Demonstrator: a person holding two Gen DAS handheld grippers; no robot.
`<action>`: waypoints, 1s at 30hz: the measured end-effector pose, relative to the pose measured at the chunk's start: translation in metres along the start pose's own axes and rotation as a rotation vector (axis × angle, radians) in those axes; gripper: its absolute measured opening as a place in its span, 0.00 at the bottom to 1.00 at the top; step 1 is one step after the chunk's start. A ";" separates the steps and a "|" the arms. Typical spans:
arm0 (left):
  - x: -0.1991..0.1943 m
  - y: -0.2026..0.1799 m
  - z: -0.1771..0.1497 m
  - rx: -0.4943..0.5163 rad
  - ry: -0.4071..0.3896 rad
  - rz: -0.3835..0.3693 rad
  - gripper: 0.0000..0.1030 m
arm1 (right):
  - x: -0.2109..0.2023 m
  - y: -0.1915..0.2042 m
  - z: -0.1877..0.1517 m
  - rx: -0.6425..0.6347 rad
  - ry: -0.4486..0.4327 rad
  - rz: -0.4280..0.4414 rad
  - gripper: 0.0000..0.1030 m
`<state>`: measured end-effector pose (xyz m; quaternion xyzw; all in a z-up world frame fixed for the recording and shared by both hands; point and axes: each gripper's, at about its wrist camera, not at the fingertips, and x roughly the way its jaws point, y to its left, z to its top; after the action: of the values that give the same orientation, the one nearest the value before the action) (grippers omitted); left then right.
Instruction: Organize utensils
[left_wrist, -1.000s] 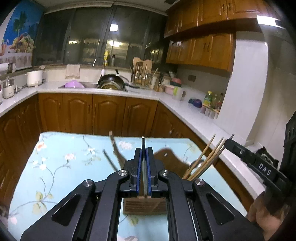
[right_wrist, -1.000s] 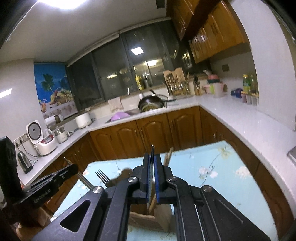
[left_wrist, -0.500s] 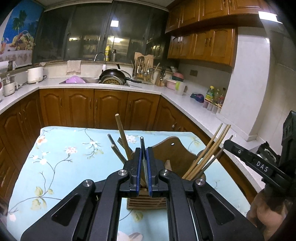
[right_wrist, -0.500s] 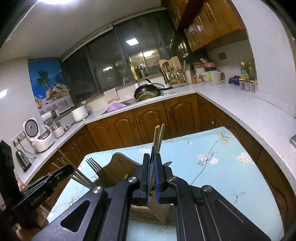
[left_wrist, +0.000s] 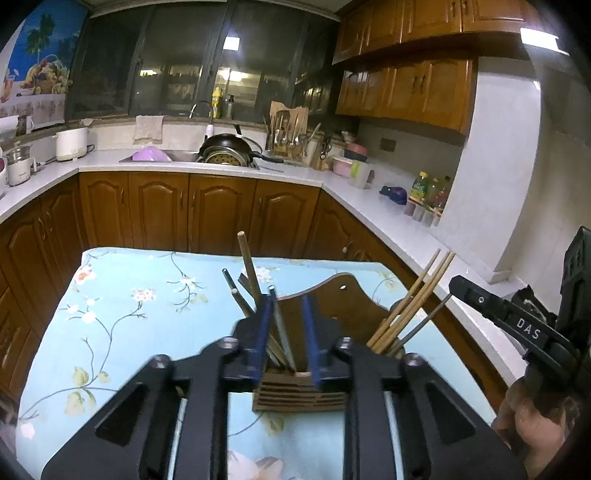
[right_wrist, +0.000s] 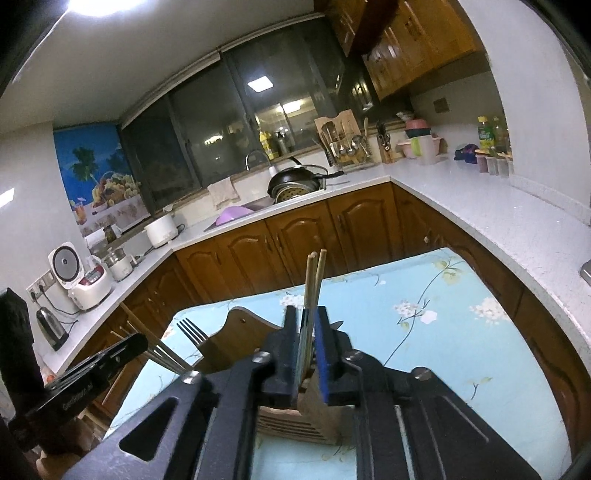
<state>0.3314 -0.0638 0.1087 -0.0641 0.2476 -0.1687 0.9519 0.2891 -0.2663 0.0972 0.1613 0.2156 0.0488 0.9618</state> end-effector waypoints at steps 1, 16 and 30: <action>-0.003 -0.001 0.000 0.000 -0.005 0.001 0.24 | -0.002 0.000 0.000 0.003 -0.004 0.002 0.29; -0.060 0.023 -0.066 -0.093 0.021 0.063 0.69 | -0.057 -0.006 -0.044 0.071 -0.056 0.034 0.85; -0.104 0.047 -0.150 -0.193 0.085 0.130 0.75 | -0.090 0.003 -0.136 0.011 0.026 0.008 0.88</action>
<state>0.1860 0.0109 0.0155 -0.1320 0.3064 -0.0845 0.9389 0.1493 -0.2390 0.0176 0.1668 0.2277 0.0534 0.9579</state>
